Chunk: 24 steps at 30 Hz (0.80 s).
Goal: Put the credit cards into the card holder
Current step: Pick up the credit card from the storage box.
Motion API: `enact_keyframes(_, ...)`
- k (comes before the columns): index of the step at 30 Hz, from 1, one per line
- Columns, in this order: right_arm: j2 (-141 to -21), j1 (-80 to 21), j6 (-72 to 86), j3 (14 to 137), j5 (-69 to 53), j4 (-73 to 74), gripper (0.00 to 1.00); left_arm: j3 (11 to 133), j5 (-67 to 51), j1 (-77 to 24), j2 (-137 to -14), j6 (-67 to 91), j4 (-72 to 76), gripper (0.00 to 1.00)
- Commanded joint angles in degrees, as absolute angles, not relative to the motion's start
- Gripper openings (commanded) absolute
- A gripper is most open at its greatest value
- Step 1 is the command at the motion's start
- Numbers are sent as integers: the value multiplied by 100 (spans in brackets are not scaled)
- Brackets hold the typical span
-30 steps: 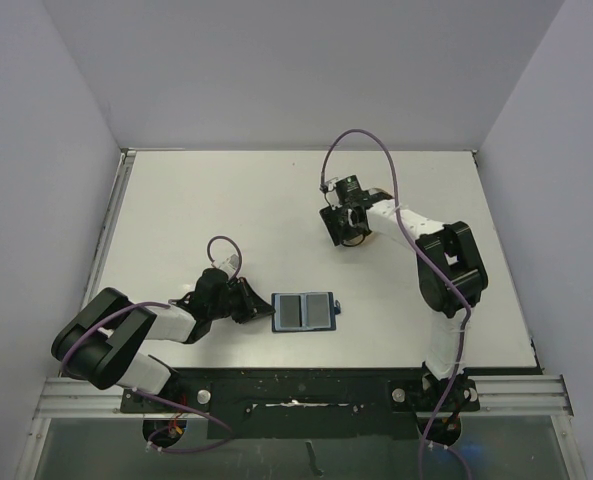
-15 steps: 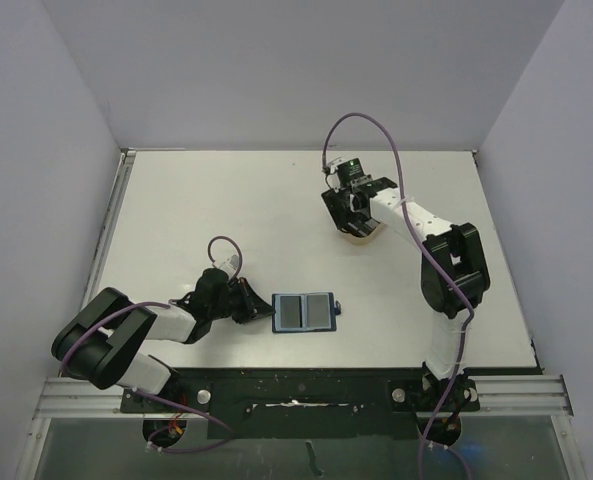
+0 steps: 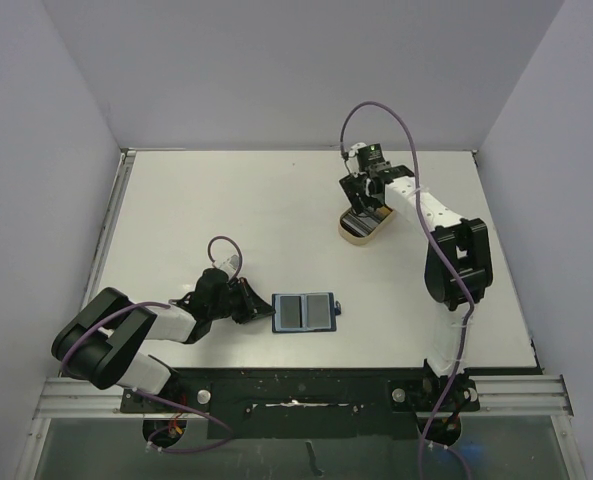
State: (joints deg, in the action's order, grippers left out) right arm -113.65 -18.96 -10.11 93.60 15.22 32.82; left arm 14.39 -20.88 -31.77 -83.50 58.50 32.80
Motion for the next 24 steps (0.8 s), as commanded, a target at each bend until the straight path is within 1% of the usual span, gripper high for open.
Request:
enact_keyframes(1, -11497, -1623, -1162, 9682, 920, 2947, 72, 1528, -2186, -3199, -8372, 5827, 3524, 0)
enact_keyframes(7, -11820, -1362, -1039, 9807, 76, 2694, 71, 1549, -2192, -3199, -8449, 5836, 3559, 0)
enact_keyframes(16, -12219, -1187, -940, 9664, -517, 2594, 67, 1606, -2182, -3199, -8484, 5819, 3519, 0)
enact_keyframes(20, -12188, -1180, -878, 9581, -728, 2635, 62, 1608, -2218, -3208, -8578, 5853, 3618, 0)
enact_keyframes(24, -11965, -1180, -785, 9341, -918, 2534, 53, 1608, -2242, -3214, -8598, 5858, 3639, 0)
